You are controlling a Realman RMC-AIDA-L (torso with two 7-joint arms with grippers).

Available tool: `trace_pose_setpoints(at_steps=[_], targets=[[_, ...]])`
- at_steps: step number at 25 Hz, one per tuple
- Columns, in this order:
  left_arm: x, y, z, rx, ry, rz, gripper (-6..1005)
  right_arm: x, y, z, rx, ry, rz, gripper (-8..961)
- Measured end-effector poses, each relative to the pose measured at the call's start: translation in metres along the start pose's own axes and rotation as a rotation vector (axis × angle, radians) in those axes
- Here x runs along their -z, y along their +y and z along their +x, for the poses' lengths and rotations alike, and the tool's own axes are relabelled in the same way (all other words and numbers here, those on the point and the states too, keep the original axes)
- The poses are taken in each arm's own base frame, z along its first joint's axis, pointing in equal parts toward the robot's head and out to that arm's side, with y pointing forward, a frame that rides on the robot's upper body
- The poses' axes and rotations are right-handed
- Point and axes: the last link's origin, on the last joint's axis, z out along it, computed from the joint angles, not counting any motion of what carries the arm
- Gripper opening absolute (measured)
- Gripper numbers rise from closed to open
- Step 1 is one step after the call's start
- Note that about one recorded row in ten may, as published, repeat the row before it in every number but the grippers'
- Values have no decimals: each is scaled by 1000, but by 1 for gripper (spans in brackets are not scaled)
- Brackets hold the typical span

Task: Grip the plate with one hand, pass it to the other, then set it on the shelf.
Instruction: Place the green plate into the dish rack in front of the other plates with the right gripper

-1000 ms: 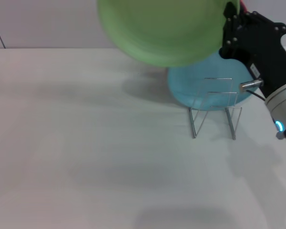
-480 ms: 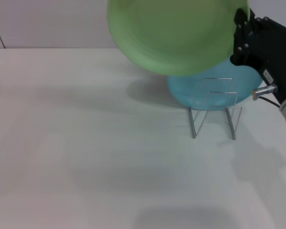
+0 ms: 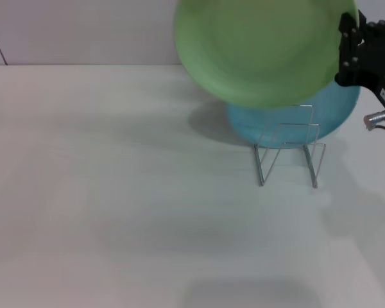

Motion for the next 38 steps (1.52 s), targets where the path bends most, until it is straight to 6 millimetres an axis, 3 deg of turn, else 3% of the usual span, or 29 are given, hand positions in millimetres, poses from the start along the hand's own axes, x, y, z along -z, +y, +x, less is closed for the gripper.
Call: trace_pose_setpoints(at_steps=[14,26,38], targets=[[1,-1,0,18,1,3,489,-6,9,-24,221,46,-85,29],[1,-1,1,27,3,-1,489,-7,-9,-23,407,98,-59,29],[1,-1,1,28,4,-1,489,-5,-1,-21,499,134,-104,29]])
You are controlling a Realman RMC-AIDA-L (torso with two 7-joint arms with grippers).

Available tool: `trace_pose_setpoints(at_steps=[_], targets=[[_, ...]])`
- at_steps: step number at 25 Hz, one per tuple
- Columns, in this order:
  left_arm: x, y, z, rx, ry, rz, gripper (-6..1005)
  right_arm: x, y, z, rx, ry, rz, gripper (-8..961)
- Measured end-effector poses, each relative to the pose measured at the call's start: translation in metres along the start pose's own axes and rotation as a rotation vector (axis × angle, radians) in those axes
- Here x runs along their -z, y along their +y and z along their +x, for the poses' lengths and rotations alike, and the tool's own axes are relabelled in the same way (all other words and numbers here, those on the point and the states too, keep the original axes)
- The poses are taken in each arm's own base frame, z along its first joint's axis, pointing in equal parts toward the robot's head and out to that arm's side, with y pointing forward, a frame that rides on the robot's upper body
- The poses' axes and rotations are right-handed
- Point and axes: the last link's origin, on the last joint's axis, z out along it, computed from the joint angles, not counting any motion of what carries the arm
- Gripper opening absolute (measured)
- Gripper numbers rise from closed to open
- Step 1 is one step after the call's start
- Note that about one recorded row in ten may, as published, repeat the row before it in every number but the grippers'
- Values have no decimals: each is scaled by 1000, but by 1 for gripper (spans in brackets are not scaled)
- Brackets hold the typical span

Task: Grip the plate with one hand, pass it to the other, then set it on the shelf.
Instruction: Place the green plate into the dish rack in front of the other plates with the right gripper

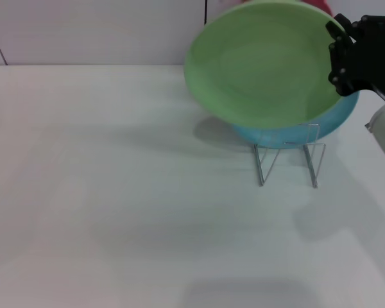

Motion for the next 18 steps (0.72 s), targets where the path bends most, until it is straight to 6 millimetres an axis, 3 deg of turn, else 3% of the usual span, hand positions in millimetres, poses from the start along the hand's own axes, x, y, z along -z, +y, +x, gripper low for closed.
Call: trace_pose_setpoints(at_steps=[18], targets=[[1,0,0,13,0,1,489,3,-12,3,81,71,-22,30]])
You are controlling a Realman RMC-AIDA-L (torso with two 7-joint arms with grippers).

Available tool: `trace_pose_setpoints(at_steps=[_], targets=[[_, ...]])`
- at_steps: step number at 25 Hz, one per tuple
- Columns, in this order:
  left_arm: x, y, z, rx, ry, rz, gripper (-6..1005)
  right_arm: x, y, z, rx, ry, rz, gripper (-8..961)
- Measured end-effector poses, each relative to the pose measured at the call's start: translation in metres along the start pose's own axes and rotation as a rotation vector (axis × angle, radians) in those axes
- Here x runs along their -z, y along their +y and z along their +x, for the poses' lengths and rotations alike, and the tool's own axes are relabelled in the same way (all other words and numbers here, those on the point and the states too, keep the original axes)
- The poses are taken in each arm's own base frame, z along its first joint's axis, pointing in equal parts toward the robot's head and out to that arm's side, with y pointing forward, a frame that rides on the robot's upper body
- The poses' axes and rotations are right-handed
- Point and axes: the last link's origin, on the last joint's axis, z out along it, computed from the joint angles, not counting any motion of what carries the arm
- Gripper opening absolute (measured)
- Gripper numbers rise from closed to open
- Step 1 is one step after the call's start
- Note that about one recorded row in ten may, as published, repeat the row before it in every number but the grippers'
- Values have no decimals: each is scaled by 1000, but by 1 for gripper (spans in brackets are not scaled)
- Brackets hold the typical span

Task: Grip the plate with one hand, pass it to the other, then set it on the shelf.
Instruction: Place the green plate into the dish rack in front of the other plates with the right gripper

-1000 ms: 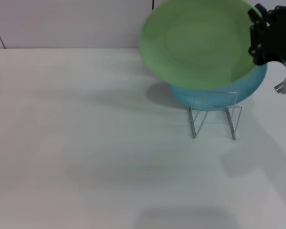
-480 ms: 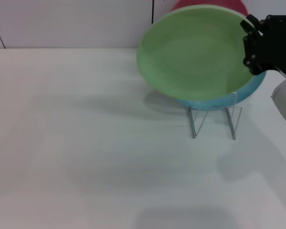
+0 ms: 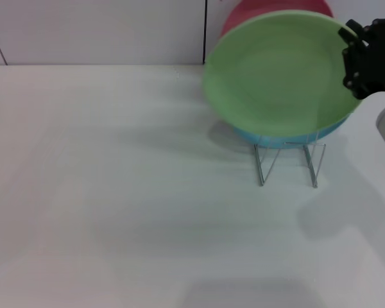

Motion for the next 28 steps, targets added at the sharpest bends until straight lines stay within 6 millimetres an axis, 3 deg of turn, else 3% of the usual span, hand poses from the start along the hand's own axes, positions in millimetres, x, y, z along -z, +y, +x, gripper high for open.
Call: trace_pose_setpoints(at_steps=[28], targets=[[-1,0,2,22,7,-3,489,-5,2,6,133,87,-96,30]])
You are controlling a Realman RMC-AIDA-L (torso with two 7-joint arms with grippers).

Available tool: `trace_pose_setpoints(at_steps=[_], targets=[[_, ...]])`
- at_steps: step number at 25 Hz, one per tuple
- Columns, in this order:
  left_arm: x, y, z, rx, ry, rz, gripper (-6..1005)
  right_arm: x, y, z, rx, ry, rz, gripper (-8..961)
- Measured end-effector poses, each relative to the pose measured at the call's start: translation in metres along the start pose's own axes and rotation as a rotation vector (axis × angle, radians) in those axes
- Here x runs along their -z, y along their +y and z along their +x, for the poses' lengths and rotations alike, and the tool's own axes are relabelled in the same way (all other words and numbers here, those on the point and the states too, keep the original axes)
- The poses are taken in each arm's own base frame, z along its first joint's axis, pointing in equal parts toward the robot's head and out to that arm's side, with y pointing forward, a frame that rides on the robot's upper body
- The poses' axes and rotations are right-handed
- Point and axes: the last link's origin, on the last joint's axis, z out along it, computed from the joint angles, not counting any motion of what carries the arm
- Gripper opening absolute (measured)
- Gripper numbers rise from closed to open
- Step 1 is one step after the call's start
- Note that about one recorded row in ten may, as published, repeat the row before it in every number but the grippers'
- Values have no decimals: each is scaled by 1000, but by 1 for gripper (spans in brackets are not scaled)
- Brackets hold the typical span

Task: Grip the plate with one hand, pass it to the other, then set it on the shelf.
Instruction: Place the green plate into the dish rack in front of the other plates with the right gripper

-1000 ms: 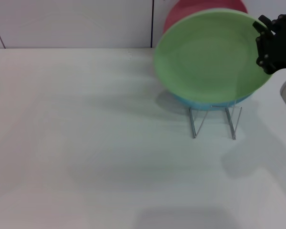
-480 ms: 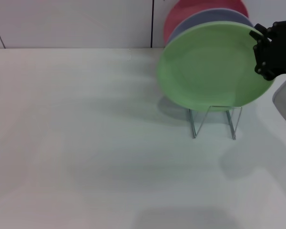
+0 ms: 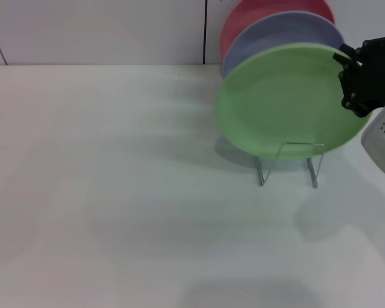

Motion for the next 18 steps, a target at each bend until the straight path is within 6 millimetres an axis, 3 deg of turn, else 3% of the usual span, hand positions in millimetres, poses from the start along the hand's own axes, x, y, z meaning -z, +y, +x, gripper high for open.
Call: trace_pose_setpoints(at_steps=[18], targets=[[-2,1,1,-3,1,-6,489,-1,1,3,51,13,-9,31]])
